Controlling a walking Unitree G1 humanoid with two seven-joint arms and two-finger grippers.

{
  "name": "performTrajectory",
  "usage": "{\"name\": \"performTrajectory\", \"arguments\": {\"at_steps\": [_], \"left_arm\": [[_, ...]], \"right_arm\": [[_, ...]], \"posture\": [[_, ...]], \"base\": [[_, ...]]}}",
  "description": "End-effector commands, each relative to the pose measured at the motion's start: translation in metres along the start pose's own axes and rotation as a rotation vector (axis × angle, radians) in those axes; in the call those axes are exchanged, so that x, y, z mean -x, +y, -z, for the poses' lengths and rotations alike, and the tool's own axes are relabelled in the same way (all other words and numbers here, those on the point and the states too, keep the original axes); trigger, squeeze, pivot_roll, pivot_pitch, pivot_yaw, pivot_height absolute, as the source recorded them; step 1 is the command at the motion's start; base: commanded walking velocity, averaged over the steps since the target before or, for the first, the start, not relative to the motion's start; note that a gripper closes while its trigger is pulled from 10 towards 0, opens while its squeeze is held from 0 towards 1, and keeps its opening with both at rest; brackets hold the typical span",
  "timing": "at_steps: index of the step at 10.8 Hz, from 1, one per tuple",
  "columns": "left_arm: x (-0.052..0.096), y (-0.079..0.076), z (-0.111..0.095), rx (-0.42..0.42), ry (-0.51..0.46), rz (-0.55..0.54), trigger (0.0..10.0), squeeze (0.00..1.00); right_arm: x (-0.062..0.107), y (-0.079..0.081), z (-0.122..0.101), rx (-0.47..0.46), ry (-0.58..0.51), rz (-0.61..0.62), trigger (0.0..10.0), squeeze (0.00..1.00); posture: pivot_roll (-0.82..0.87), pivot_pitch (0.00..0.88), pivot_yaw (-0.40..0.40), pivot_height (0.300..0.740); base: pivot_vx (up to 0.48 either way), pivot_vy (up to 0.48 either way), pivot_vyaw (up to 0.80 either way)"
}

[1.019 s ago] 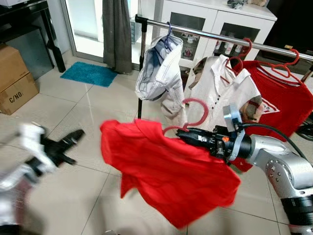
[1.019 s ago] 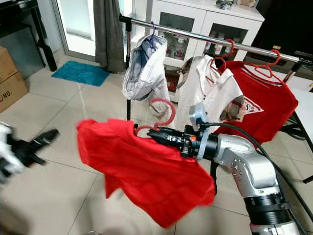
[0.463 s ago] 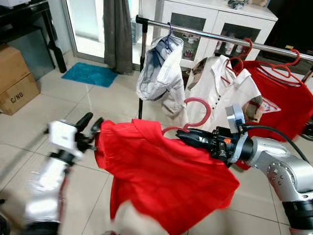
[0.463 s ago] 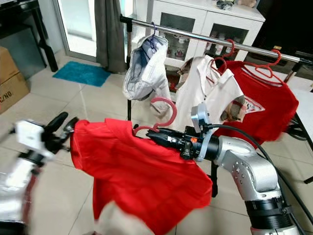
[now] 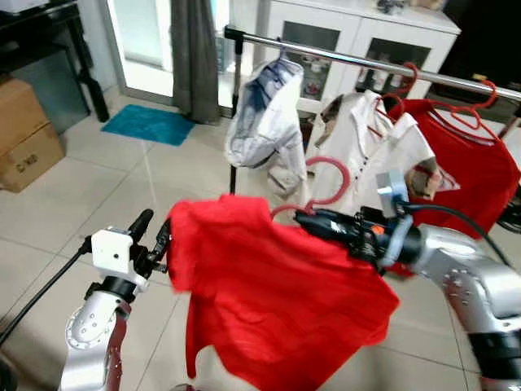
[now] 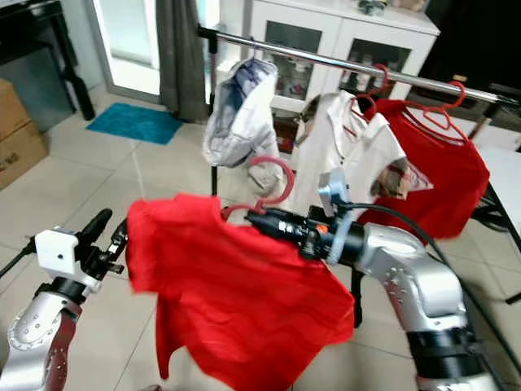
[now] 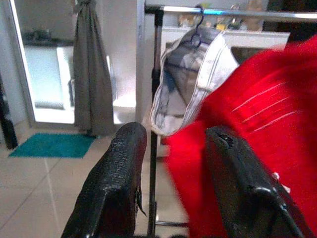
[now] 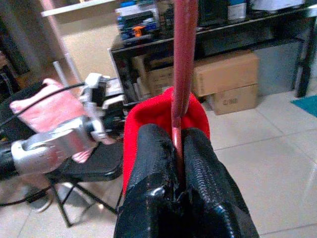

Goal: Hang hanger

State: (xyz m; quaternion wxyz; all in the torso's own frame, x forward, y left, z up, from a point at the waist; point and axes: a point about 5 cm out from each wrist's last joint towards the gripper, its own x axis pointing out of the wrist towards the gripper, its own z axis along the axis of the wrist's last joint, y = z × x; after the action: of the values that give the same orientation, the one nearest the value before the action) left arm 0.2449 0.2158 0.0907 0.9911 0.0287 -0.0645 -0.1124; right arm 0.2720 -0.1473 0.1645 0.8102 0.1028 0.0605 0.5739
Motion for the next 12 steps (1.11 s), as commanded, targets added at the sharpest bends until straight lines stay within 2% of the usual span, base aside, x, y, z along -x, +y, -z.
{"name": "performTrajectory", "arguments": {"at_steps": [1,4,5,7,9,12], "left_arm": [[-0.004,-0.005,-0.005,0.004,-0.02,0.039,10.0,0.0],[-0.011,-0.001,-0.003,0.037,0.038,0.118,10.0,0.0],[-0.012,0.002,-0.002,0.05,0.042,0.101,10.0,0.0],[-0.013,0.011,0.003,0.134,0.058,0.03,10.0,0.0],[-0.014,0.015,0.007,0.205,0.073,0.017,10.0,0.0],[-0.019,0.016,0.011,0.242,0.135,0.147,10.0,0.0]], "right_arm": [[-0.001,-0.003,-0.008,0.042,-0.016,0.02,0.0,0.0],[-0.003,-0.004,-0.011,0.047,-0.032,0.008,0.0,0.0],[-0.003,-0.004,-0.012,0.05,-0.035,0.007,0.0,0.0],[-0.002,-0.002,-0.014,0.054,-0.043,-0.006,0.0,0.0],[-0.001,-0.001,-0.017,0.059,-0.051,-0.021,0.0,0.0],[-0.002,-0.002,-0.02,0.059,-0.058,-0.037,0.0,0.0]], "posture": [[-0.07,0.0,-0.06,0.74],[-0.08,0.0,-0.047,0.74],[-0.08,0.0,-0.045,0.74],[-0.09,0.0,-0.039,0.74],[-0.09,0.0,-0.043,0.74],[-0.09,0.0,-0.043,0.74]], "base": [[0.0,0.0,0.0],[0.0,0.0,0.0],[0.0,0.0,0.0],[0.0,0.0,0.0],[0.0,0.0,0.0],[0.0,0.0,0.0]]}}
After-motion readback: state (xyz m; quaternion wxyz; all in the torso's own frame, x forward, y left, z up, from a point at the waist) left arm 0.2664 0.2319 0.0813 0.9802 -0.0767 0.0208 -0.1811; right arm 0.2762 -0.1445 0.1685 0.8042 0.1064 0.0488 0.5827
